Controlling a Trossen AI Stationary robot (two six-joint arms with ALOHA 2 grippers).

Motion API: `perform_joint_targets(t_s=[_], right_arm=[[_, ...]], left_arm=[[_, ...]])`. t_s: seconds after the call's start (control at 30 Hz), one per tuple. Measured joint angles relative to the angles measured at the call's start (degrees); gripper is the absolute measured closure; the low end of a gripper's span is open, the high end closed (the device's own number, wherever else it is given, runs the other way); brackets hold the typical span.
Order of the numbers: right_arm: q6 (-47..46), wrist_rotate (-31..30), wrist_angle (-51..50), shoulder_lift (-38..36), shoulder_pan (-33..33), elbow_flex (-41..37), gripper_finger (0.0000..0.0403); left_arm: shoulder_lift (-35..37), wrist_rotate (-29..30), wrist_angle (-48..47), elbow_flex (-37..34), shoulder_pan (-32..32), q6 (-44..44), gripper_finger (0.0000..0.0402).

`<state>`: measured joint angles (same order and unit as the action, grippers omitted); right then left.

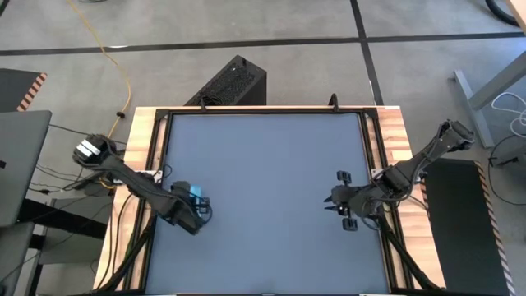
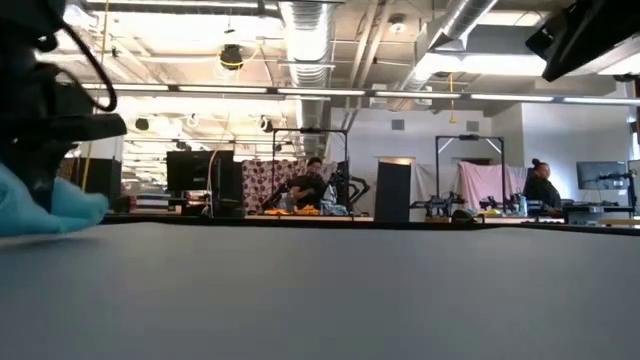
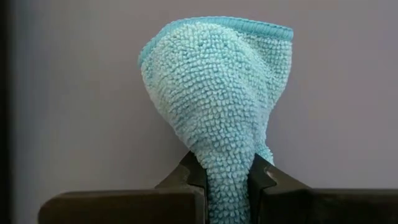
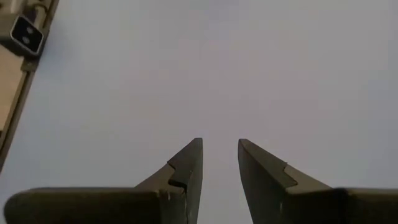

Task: Roll towel into tight, uniform cylinder
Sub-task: Move the blue microfiber cloth to the middle left of the table

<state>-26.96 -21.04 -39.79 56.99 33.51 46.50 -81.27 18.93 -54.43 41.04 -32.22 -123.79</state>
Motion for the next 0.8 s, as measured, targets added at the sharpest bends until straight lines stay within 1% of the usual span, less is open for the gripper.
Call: perform_joint_targets(t_s=[0.1, 0.17, 0.27, 0.33, 0.43, 0.53, 0.67, 0.8], right_arm=[[0.0, 0.0, 1.4, 0.0, -0.3, 0.0, 0.0275], [0.0, 0.0, 2.5, 0.0, -0.3, 0.0, 0.0275], [0.2, 0.0, 3.1, 0.0, -0.4, 0.0, 0.0275], [0.2, -0.1, 3.1, 0.0, -0.7, 0.0, 0.0275], [0.2, -0.2, 3.1, 0.0, -1.5, 0.0, 0.0275], [0.0, -0.2, 3.2, 0.0, -2.3, 0.0, 0.0275], [0.0, -0.2, 3.7, 0.0, -3.0, 0.0, 0.0275], [0.3, -0.2, 4.5, 0.0, -3.0, 0.0, 0.0275]], left_arm=[[1.5, 0.5, 6.0, -3.1, -0.7, 0.2, 0.0376], [1.5, 2.7, 8.5, -3.5, -0.6, 1.1, 0.0355], [1.3, 4.6, 10.5, -3.5, 0.3, 4.2, 0.0311], [1.3, 4.2, 10.7, -3.5, 1.2, 6.0, 0.0281], [1.3, 1.4, 10.0, -3.5, 2.3, 8.7, 0.0239], [1.3, -0.1, 10.2, -3.5, 2.7, 10.9, 0.0206], [2.5, -0.5, 9.8, -3.5, 2.7, 13.4, 0.0179], [5.2, -0.3, 7.7, -3.5, 2.7, 13.7, 0.0168]])
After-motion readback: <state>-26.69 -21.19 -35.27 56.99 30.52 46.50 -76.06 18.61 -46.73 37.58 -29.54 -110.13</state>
